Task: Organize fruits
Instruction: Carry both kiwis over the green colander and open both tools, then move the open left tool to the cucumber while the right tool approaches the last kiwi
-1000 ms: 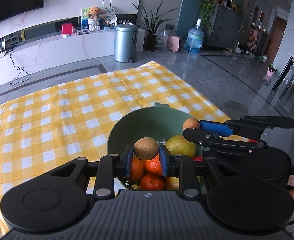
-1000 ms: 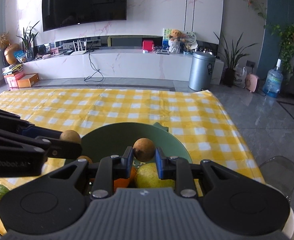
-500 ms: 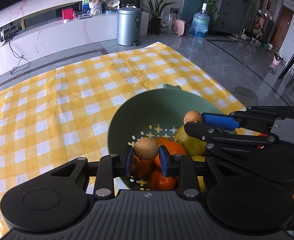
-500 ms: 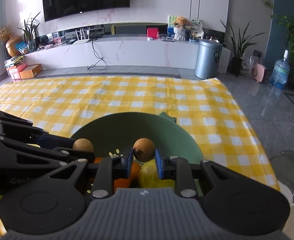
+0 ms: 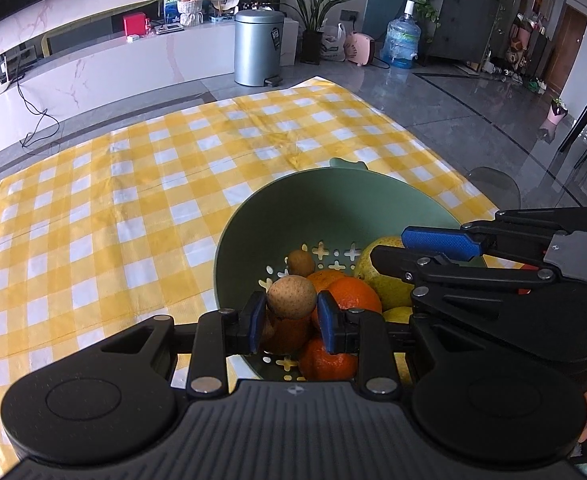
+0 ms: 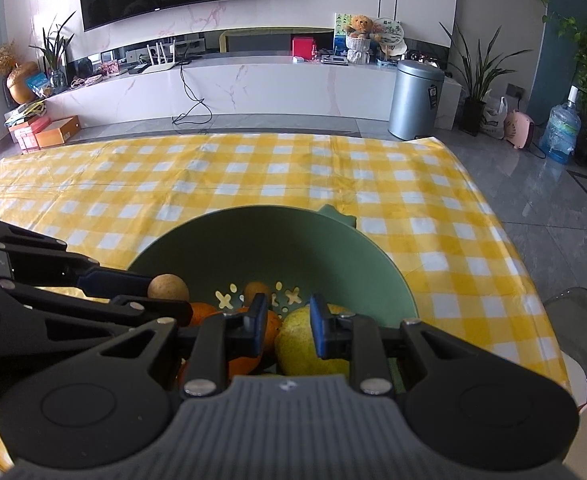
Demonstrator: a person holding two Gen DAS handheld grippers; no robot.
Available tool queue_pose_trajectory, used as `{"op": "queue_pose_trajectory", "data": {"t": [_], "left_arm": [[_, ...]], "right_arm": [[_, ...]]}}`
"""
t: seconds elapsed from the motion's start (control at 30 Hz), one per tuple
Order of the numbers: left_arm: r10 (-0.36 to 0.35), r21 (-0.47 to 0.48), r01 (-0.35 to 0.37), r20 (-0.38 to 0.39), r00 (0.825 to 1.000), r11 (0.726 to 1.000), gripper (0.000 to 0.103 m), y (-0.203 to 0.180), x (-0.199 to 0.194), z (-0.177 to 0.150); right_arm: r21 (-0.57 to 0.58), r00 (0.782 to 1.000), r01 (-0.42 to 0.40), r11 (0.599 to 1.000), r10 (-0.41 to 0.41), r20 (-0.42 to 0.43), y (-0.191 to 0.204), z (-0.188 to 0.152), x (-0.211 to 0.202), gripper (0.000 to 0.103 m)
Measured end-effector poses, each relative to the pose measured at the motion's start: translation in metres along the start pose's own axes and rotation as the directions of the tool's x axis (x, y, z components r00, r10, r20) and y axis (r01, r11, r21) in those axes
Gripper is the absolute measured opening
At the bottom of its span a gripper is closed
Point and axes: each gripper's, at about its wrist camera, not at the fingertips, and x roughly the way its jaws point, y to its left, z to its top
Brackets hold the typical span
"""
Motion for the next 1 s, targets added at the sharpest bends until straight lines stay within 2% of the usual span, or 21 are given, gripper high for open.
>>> {"op": "queue_pose_trajectory", "data": {"t": [0.17,0.43,0.53,0.6,0.83,0.9,1.0], "left_arm": [[0.005,0.003,-0.005,0.016,1.0,1.0,0.037,-0.001,-0.002,-0.001],[0.022,-0.02,-0.021,0.033,0.999,1.0,0.056,0.002,-0.011,-0.002],[0.03,-0.024,-0.029,0.04,0.999,0.999,0.061,0.004,-0.018,-0.003],[0.037,-0.029,-0.036,0.043,0.998,0.999,0.063,0.006,-0.022,-0.004],[0.059,-0.022,-0.057,0.077,0.995,0.998,0.07,0.009,-0.047,-0.013],[0.084,-0.01,-0.083,0.079,0.993,0.996,0.07,0.01,-0.054,-0.017],[0.092,0.005,-0.093,0.077,0.993,0.996,0.071,0.013,-0.065,-0.024]], "right_arm": [[0.001,0.999,0.018,1.0,-0.018,0.033,0.001,-0.001,-0.007,0.022],[0.038,0.997,0.043,0.998,-0.046,0.067,-0.005,-0.002,-0.015,0.034],[0.042,0.996,0.047,0.998,-0.051,0.08,-0.005,-0.001,-0.018,0.04],[0.045,0.993,0.055,0.997,-0.059,0.098,-0.004,-0.002,-0.022,0.047],[0.097,0.977,0.066,0.993,-0.084,0.194,-0.001,-0.011,-0.048,0.056],[0.128,0.971,0.057,0.99,-0.084,0.222,0.0,-0.015,-0.055,0.061],[0.167,0.966,0.022,0.986,-0.064,0.252,0.004,-0.023,-0.065,0.062]]}}
